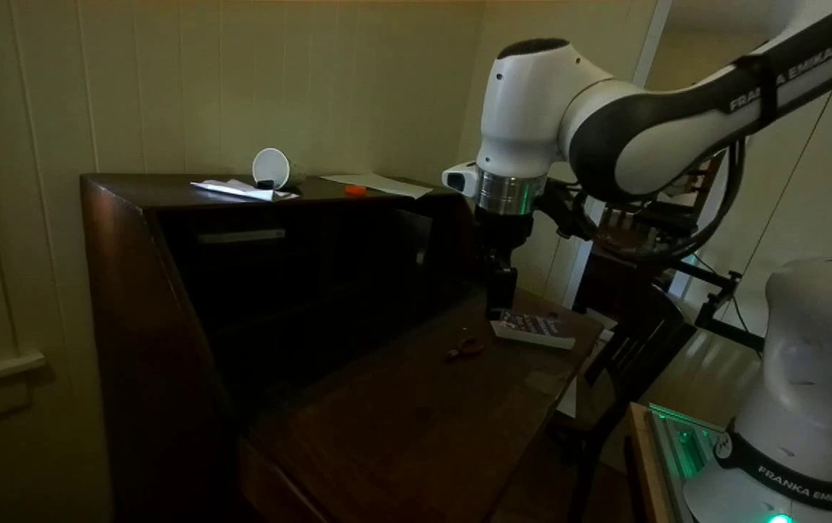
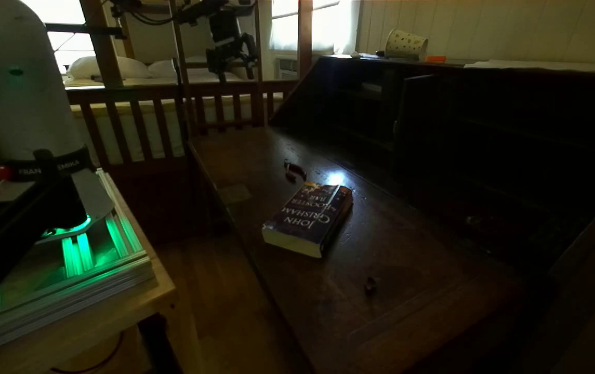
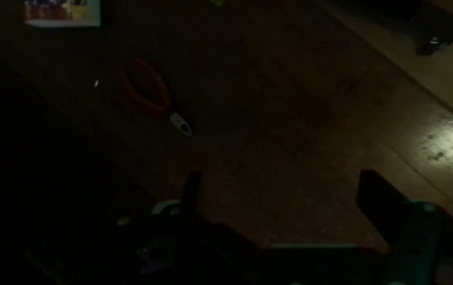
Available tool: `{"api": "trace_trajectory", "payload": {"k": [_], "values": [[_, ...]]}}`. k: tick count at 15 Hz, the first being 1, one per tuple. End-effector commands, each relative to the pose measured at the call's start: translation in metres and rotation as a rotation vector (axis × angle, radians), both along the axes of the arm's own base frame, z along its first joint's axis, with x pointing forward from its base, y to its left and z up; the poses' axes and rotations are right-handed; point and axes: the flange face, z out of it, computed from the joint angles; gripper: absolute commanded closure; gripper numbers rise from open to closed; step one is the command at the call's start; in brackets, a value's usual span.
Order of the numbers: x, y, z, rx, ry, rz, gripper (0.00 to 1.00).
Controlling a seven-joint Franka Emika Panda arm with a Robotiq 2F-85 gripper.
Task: Put the wire cutters inside the bottom shelf on the right
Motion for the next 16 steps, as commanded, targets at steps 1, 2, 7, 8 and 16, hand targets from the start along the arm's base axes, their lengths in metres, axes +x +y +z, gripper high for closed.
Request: {"api": "trace_trajectory", "payload": {"k": [1,2,7,8,16], "values": [[0.005,-0.069,-0.031,0.020,-0.073,0.130,0.00],[0.006,-0.095,-0.043,0.044,-0.087,0.141,0.00],[-0.003,-0.190,-0.102,0.014,-0.053,0.256,0.00],[-0.002,-0.206,-0.112,-0.020,-0.037,0.217,0.00],[-0.005,-0.213,-0.123,0.012,0.009,0.184,0.00]]}}
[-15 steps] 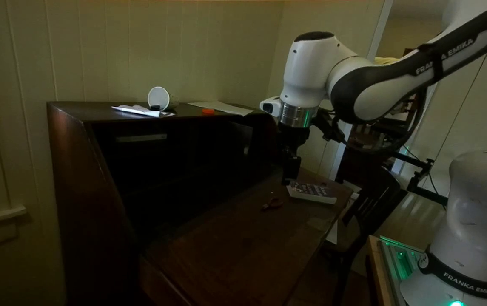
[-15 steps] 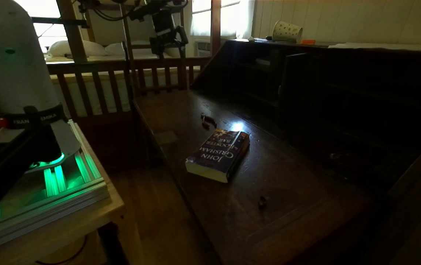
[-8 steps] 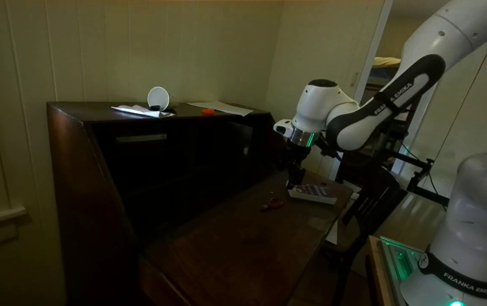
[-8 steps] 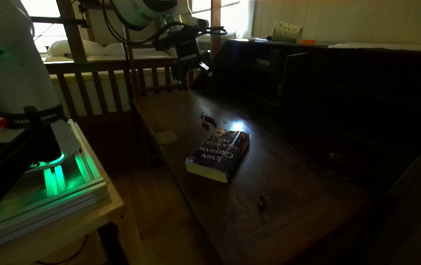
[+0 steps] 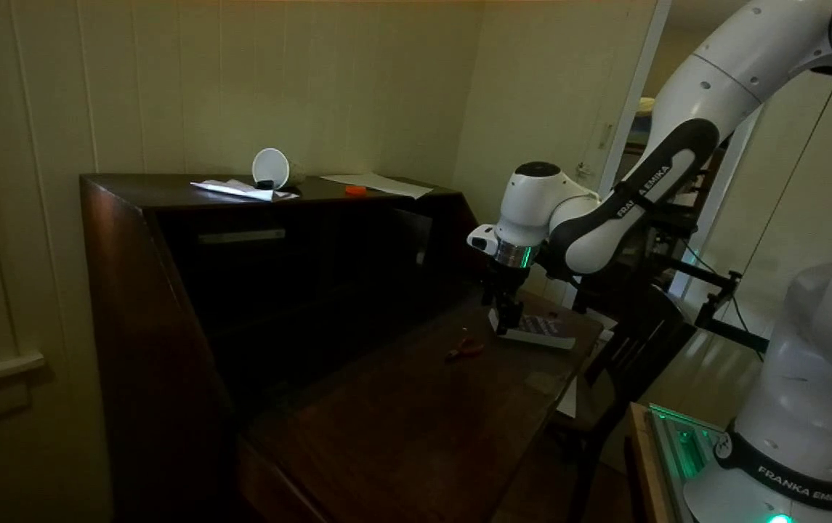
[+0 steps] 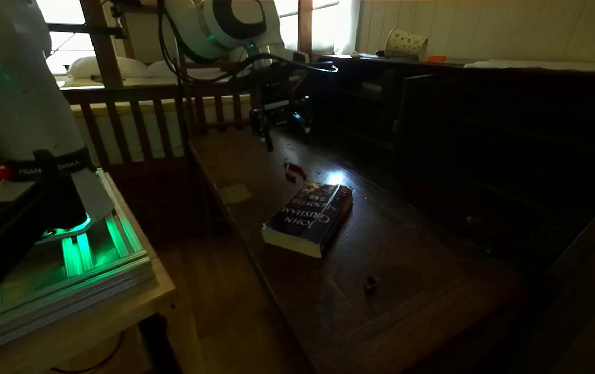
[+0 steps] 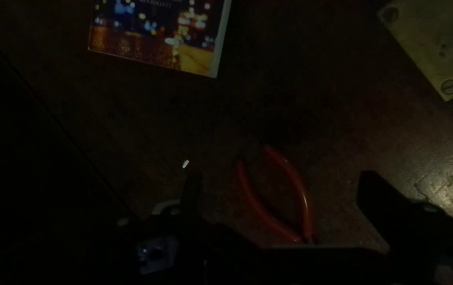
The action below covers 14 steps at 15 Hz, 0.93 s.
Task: Put the wire cutters inside the bottom shelf on the right
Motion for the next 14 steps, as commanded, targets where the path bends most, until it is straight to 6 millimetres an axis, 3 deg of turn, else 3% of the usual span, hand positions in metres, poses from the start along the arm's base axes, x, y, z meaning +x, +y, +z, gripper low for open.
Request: {"api": "trace_trajectory", "payload": {"k": [1,6,11,14], "values": [[0.001,-0.002,-0.002,0.013,-0.002,0.007,0.00],[0.008,-0.017,-0.013,0.069,-0.146,0.139,0.00],[0.010,-0.015,-0.052,0.105,-0.202,0.319,0.00],[0.017,-0.018,-0.064,0.108,-0.197,0.399,0.00]]}}
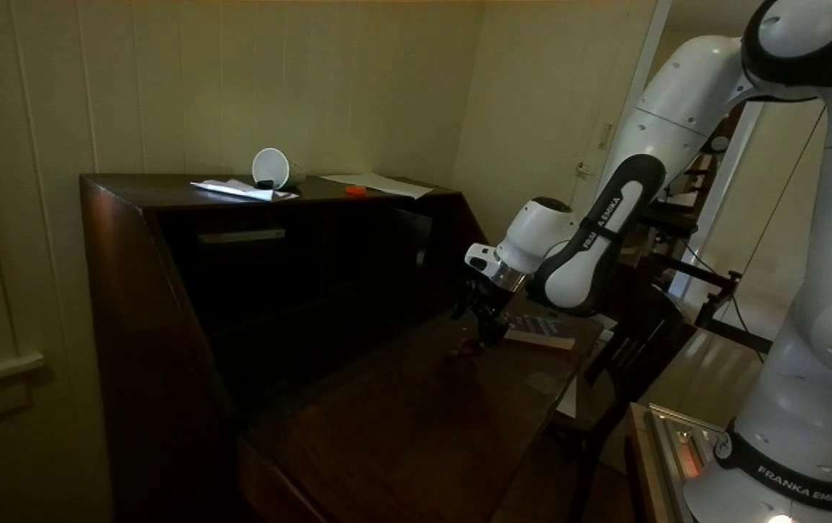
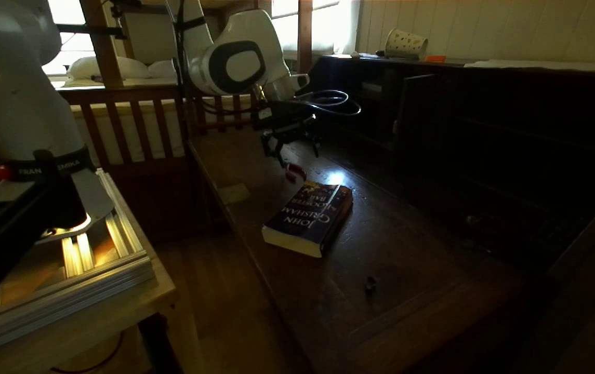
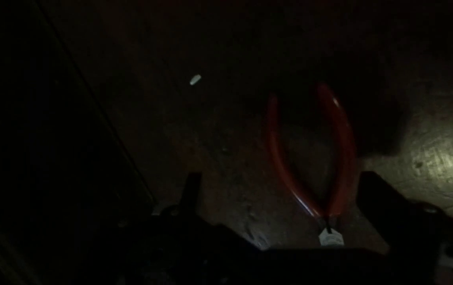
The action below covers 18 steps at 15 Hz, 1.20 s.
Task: Put the wire cutters inside the bottom shelf on the right
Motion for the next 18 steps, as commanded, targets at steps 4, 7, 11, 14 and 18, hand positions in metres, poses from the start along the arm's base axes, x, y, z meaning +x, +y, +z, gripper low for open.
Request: {"api": "trace_trajectory", "payload": {"k": [4,7,11,14,18], "values": [[0.013,-0.018,-0.005,-0.022,-0.016,0.118,0.00],[0.012,-0.027,0.001,-0.038,-0.017,0.146,0.00],[0.014,-0.036,0.007,-0.049,-0.038,0.172,0.00],[0.019,-0.035,0.009,-0.054,-0.060,0.198,0.00],[0.025,-0.034,0.011,-0.065,-0.059,0.221,0.10]]}}
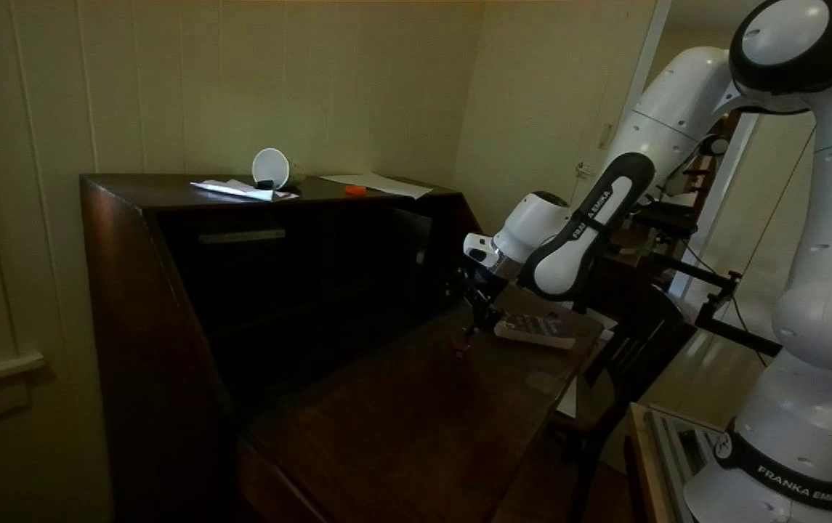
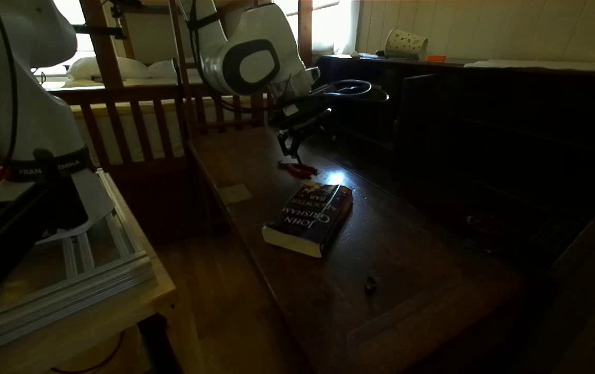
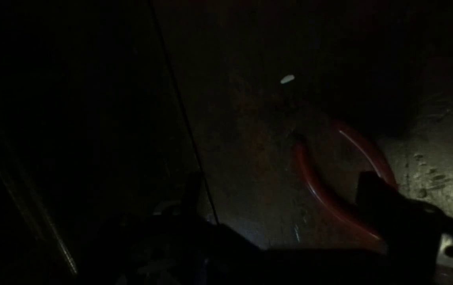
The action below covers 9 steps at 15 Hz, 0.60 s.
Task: Put the wire cutters inside the bottom shelf on the right
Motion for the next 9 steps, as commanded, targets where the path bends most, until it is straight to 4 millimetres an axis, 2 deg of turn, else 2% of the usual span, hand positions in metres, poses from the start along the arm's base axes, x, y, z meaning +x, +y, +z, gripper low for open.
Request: {"api": "trace_trajectory", "payload": {"k": [1,3,5,6,9], "values": [[0.006,-0.003,-0.001,-0.015,-0.007,0.040,0.18],[0.005,-0.004,-0.002,-0.019,0.001,0.044,0.23],[0.005,-0.002,-0.006,-0.014,0.004,0.051,0.34],[0.005,-0.001,-0.009,-0.012,0.007,0.057,0.30],[0.005,0.001,-0.015,-0.024,0.031,0.095,0.29]]}}
